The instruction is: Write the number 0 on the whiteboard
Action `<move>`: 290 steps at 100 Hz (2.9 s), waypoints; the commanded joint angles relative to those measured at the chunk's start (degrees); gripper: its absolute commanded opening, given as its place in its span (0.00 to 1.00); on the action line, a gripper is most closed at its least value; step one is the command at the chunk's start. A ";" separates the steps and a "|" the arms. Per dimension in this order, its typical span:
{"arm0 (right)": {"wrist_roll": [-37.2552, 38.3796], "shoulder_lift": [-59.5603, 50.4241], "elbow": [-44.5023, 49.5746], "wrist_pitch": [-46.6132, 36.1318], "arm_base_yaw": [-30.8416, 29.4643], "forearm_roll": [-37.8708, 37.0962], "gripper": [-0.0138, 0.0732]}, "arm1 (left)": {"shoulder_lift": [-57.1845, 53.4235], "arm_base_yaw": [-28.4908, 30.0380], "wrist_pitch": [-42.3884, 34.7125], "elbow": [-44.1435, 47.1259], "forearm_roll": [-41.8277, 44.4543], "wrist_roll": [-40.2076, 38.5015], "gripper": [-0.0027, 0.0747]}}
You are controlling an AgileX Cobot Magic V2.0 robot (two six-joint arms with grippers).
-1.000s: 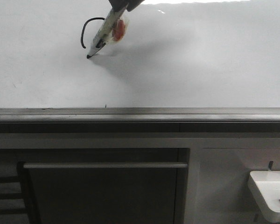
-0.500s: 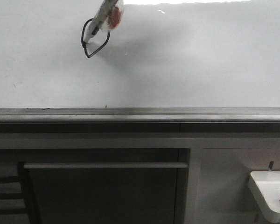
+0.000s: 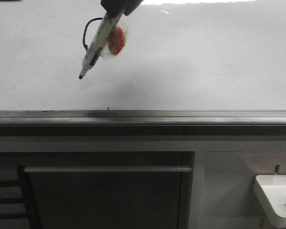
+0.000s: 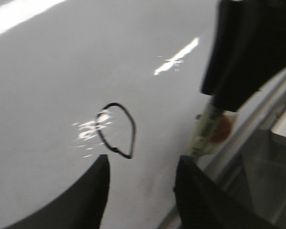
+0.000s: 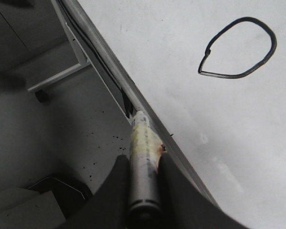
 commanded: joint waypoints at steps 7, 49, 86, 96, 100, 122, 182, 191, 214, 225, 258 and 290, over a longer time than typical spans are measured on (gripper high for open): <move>-0.63 -3.54 -1.07 -2.78 1.05 0.25 0.08 | 5.44 -3.82 -5.93 -1.85 1.28 -0.48 0.55; -0.63 -5.53 -1.07 -2.69 3.98 0.25 0.08 | 14.89 -1.53 -12.65 -1.85 1.30 -0.48 0.50; -0.63 -5.76 -1.07 -2.31 3.98 1.77 0.08 | 14.89 -0.68 -14.41 -1.85 1.53 -0.48 0.01; -0.63 -5.65 -1.07 -2.65 3.98 2.34 0.08 | 14.89 -0.68 -14.41 -1.85 1.53 -0.48 0.01; -0.63 -5.65 -1.07 -2.79 3.98 2.34 0.09 | 14.89 -0.68 -14.41 -1.85 1.53 -0.48 0.01; -0.63 -5.65 -1.07 -5.56 3.72 0.74 0.71 | 14.97 -0.40 -13.68 -1.85 -4.01 -0.48 0.01; 0.03 -5.65 -1.07 -12.61 -0.26 -1.65 0.80 | 24.48 10.25 -7.58 -5.00 -44.09 -0.83 0.01; 0.03 -5.65 -1.07 -12.49 -0.26 -1.65 0.80 | 26.52 10.75 -3.56 -7.93 -45.08 -0.83 0.01; 0.03 -5.65 -1.07 -12.39 -0.26 -1.65 0.80 | 28.49 10.99 0.64 -12.23 -45.08 -0.83 0.01; 0.03 -5.65 -1.07 -12.19 -0.26 -1.65 0.80 | 28.49 10.99 1.35 -12.23 -44.97 -0.83 0.01; 0.03 -5.65 -1.07 -10.59 -0.26 -1.65 0.80 | 28.49 10.99 1.75 -12.23 -42.07 -0.49 0.20; 0.03 -5.65 -1.07 -9.52 -0.26 -1.65 0.80 | 26.34 10.99 1.75 -12.23 -41.94 -0.49 0.46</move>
